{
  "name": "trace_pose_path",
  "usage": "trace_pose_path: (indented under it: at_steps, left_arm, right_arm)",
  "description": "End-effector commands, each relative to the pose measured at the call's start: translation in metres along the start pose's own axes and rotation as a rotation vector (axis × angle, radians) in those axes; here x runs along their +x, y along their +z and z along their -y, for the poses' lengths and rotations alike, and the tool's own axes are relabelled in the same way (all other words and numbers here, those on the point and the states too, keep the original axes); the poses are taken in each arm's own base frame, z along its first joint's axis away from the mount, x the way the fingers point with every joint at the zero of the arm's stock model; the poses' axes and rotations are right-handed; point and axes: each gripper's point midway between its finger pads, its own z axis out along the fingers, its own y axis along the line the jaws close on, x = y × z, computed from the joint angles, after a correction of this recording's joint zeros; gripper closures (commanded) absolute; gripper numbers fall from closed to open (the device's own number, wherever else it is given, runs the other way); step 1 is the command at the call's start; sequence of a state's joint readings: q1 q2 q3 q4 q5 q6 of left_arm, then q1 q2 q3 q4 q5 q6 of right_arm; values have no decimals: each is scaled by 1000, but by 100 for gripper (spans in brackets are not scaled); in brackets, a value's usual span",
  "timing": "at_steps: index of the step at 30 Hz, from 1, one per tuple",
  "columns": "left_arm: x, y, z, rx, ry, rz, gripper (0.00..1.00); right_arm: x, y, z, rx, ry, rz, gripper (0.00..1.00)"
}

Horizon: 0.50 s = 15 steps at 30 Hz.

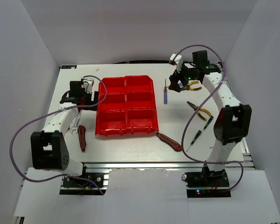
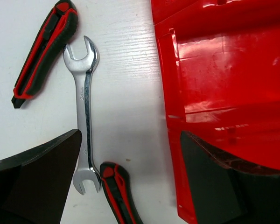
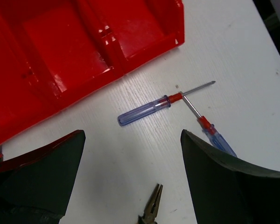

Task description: Sort the tools into containers

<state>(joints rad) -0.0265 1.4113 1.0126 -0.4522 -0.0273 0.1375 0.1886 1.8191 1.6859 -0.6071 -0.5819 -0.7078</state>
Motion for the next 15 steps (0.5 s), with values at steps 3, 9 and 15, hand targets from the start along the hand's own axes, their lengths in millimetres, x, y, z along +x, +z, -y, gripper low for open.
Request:
trace_pose_path:
  at_steps: [3,9,15]
  left_arm:
    - [-15,22,-15,-15,92,-38,5]
    - [-44,56,-36,-22,52,-38,11]
    - [-61,82,-56,-38,33,-39,12]
  right_arm:
    - [-14,1,-29,-229,-116,107,11]
    - [-10,11,-35,-310,-149,165,14]
    - [-4,16,-24,-317,-95,177,14]
